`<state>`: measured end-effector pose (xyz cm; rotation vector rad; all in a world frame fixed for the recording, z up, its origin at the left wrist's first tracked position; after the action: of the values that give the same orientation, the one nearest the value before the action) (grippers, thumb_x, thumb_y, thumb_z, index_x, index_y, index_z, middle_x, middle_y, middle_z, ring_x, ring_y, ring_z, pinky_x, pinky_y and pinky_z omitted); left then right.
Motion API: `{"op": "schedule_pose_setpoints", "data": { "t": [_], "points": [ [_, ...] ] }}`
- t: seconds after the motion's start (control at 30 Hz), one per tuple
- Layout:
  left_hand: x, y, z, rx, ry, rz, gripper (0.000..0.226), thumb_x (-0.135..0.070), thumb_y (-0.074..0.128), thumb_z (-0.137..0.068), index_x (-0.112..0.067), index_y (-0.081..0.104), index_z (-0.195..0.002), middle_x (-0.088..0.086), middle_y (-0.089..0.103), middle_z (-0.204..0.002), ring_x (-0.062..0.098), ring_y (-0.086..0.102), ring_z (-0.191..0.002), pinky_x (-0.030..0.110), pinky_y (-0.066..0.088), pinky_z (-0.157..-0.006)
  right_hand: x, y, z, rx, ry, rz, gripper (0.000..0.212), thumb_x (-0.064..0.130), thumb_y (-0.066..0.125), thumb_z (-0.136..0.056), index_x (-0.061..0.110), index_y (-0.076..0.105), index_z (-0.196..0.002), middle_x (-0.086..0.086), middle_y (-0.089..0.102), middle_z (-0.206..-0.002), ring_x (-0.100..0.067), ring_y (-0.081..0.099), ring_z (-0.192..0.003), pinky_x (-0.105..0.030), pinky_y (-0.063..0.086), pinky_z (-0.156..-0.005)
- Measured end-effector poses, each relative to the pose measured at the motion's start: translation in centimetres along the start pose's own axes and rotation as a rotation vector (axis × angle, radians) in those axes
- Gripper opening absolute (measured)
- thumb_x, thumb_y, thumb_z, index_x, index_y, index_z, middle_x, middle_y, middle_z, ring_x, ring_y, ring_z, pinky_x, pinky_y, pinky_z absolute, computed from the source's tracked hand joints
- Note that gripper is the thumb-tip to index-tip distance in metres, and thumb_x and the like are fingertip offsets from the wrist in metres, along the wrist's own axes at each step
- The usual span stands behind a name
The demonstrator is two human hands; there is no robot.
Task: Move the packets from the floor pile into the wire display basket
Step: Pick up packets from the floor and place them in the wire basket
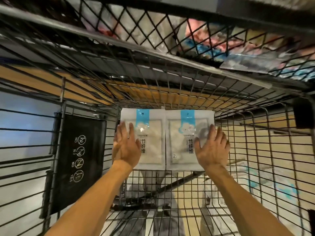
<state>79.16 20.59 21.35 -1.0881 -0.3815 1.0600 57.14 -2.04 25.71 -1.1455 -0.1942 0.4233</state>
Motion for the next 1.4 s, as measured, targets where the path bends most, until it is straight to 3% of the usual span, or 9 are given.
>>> {"op": "schedule_pose_setpoints", "data": {
  "t": [0.1,0.27,0.47,0.6,0.73,0.83,1.1,1.4],
  "points": [
    [-1.9,-4.0,1.0,-0.012,0.069,-0.14,0.07,-0.043,0.03,-0.107,-0.018,-0.003,-0.163,0.012,-0.005,-0.171,0.03,0.001,-0.158,0.046,0.007,-0.127,0.3,-3.4,1.3,-0.018,-0.093,0.014,0.08,0.064,0.03,-0.1,0.017,0.013,-0.162,-0.017,0.021,-0.167,-0.037,0.026,-0.152,-0.053,0.024,-0.124],
    [-4.6,-12.5,3.9,-0.079,0.132,-0.204,0.063,-0.044,0.03,-0.106,-0.02,0.017,-0.163,0.014,0.014,-0.17,0.031,0.014,-0.157,0.049,0.016,-0.126,-0.1,-11.3,4.2,-0.052,-0.172,0.022,0.078,0.065,0.022,-0.102,0.02,0.008,-0.165,-0.01,0.011,-0.172,-0.029,0.011,-0.158,-0.048,0.007,-0.129],
    [-7.2,-23.4,10.4,-0.2,0.141,-0.238,0.062,-0.048,0.035,-0.106,-0.019,0.029,-0.161,0.011,0.028,-0.167,0.029,0.025,-0.154,0.047,0.024,-0.125,-1.1,-22.4,9.2,-0.156,-0.203,-0.053,0.074,0.06,0.035,-0.102,0.02,0.025,-0.163,-0.007,0.022,-0.17,-0.028,0.018,-0.157,-0.048,0.011,-0.128],
    [-8.8,-30.9,14.5,-0.314,0.163,-0.183,0.06,-0.049,0.04,-0.104,-0.018,0.042,-0.155,0.013,0.043,-0.159,0.031,0.039,-0.148,0.05,0.037,-0.118,-2.0,-29.5,13.0,-0.221,-0.211,-0.091,0.076,0.062,0.03,-0.1,0.019,0.028,-0.162,-0.009,0.027,-0.168,-0.029,0.021,-0.156,-0.048,0.013,-0.128],
    [-10.8,-37.0,18.0,-0.331,0.219,-0.143,0.063,-0.05,0.027,-0.107,-0.024,0.018,-0.163,0.008,0.019,-0.17,0.025,0.015,-0.157,0.045,0.014,-0.128,-3.0,-35.9,16.3,-0.303,-0.211,-0.15,0.076,0.063,0.03,-0.099,0.02,0.03,-0.161,-0.009,0.028,-0.168,-0.028,0.021,-0.156,-0.047,0.01,-0.128],
    [-12.4,-40.8,20.6,-0.381,0.281,-0.142,0.065,-0.051,0.03,-0.106,-0.024,0.014,-0.164,0.007,0.016,-0.17,0.024,0.013,-0.157,0.043,0.014,-0.127,-3.9,-39.3,18.9,-0.348,-0.191,-0.169,0.074,0.062,0.037,-0.101,0.021,0.029,-0.162,-0.008,0.027,-0.169,-0.027,0.021,-0.156,-0.046,0.01,-0.128],
    [-17.4,-46.0,27.0,-0.461,0.528,-0.187,0.061,-0.052,0.033,-0.105,-0.02,0.034,-0.158,0.009,0.033,-0.165,0.028,0.031,-0.151,0.045,0.025,-0.124,-7.1,-44.0,28.4,-0.443,-0.059,-0.249,0.075,0.064,0.035,-0.101,0.022,0.024,-0.163,-0.007,0.023,-0.17,-0.027,0.019,-0.157,-0.046,0.012,-0.128],
    [-26.1,-42.4,36.8,-0.378,0.907,-0.182,0.061,-0.051,0.032,-0.106,-0.023,0.029,-0.161,0.007,0.028,-0.167,0.027,0.025,-0.154,0.046,0.02,-0.124,-16.8,-41.9,42.5,-0.537,0.239,-0.341,0.075,0.067,0.032,-0.099,0.025,0.028,-0.161,-0.004,0.025,-0.169,-0.025,0.021,-0.156,-0.044,0.012,-0.127]
  ]
}}
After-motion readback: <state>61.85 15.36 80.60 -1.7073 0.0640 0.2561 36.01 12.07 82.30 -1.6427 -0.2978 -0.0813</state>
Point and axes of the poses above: each hand's wrist, its own z-axis away from the middle knuckle, its own y-axis out of the palm, x = y × z, the point moved 9 cm from there along -z, towards the middle knuckle
